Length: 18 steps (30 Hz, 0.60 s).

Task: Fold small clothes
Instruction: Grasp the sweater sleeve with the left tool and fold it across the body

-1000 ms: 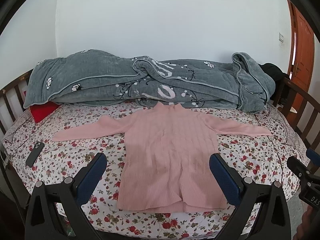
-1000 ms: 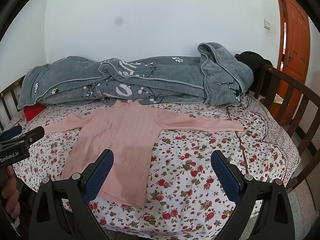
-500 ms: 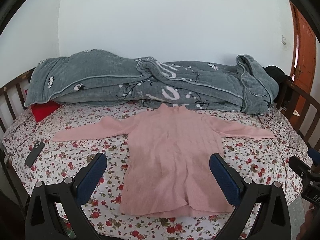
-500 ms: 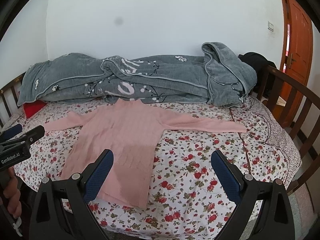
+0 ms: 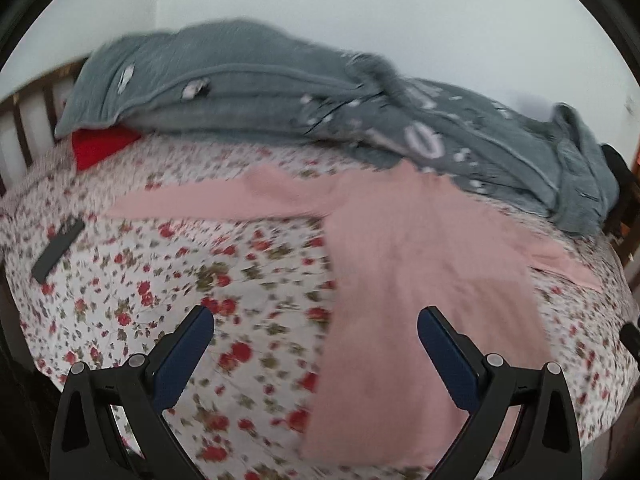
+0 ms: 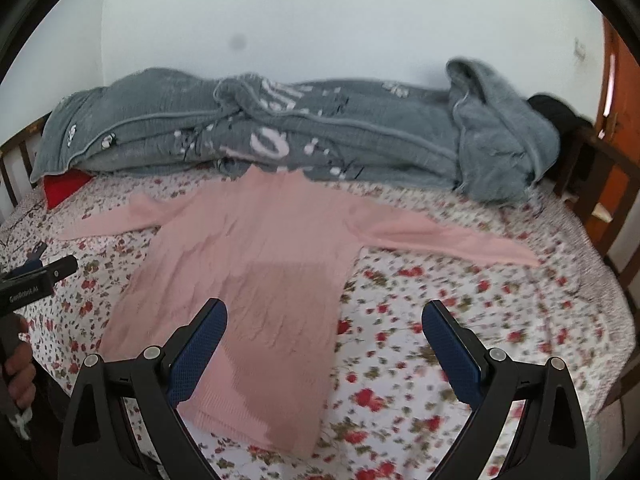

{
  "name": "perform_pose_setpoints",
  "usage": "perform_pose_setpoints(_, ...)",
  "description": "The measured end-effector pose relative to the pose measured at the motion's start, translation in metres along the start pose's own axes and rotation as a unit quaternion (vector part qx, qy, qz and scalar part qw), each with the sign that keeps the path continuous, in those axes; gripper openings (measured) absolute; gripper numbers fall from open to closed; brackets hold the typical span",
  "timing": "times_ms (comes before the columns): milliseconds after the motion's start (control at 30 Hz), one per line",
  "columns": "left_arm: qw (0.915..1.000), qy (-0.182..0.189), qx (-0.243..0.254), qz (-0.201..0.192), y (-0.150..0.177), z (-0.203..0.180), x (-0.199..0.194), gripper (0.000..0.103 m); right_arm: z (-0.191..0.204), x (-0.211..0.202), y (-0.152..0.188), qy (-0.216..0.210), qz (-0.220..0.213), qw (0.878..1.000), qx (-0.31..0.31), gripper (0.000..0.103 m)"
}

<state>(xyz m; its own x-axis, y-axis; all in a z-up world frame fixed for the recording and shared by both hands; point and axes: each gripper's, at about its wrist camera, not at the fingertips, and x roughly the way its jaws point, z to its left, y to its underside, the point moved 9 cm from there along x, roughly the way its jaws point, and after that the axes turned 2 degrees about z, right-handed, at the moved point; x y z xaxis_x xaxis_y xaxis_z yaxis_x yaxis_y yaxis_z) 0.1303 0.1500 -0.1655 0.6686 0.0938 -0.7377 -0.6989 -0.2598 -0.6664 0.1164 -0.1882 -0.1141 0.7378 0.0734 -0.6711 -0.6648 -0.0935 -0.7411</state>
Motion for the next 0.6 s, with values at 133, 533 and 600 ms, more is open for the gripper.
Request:
perform_pose_setpoints(133,0.9989,-0.01,-0.039,0.023,-0.005,0.043,0.042,0.102,0.0,0.039,0.005,0.0,0.024,1.0,0.019,0.097)
perform_pose_setpoints(533,0.979,-0.035,-0.2,0.017,-0.067,0.189,0.126,0.088,0.026,0.126,0.003,-0.063,0.102,0.992,0.04,0.091)
perform_pose_setpoints(600,0.9744,-0.028,-0.222,0.019,-0.076,0.208,0.14,0.086,0.029,0.132,-0.003,-0.081,0.102,0.99,0.051,0.091)
